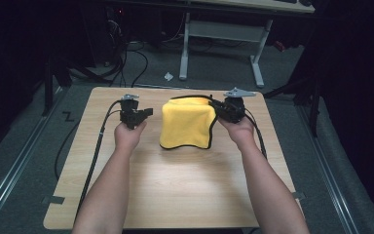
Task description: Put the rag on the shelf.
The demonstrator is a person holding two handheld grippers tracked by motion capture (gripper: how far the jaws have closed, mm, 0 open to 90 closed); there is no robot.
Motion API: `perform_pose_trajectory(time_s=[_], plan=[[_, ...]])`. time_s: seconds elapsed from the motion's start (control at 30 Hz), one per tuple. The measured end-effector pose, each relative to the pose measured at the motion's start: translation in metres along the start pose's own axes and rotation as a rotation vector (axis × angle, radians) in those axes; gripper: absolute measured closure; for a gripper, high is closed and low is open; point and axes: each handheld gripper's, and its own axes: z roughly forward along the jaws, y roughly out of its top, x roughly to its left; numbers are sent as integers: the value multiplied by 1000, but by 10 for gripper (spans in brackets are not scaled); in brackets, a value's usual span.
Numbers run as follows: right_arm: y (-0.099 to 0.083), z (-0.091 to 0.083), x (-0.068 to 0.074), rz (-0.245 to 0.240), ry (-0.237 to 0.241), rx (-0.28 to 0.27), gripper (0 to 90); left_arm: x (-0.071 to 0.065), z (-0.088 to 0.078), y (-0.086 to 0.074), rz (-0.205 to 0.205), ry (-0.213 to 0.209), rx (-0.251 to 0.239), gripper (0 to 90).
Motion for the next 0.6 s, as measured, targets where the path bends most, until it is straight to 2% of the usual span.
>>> perform_pose_trajectory(time_s=[0.1,0.27,0.33,0.47,0.6], plan=[[2,0,5,-18,-17,-5,792,-7,-1,3,14,-20,-35,898],[-2,0,-3,42,21,-8,788,-18,-5,13,20,-48,-85,892],[-3,2,-5,58,45,-5,787,-21,-7,14,14,-58,-91,882],[-6,8,-10,115,78,10,785,-30,-10,13,54,-63,-89,854],[-10,14,-13,137,90,35,784,-39,-18,15,82,-71,-117,808]])
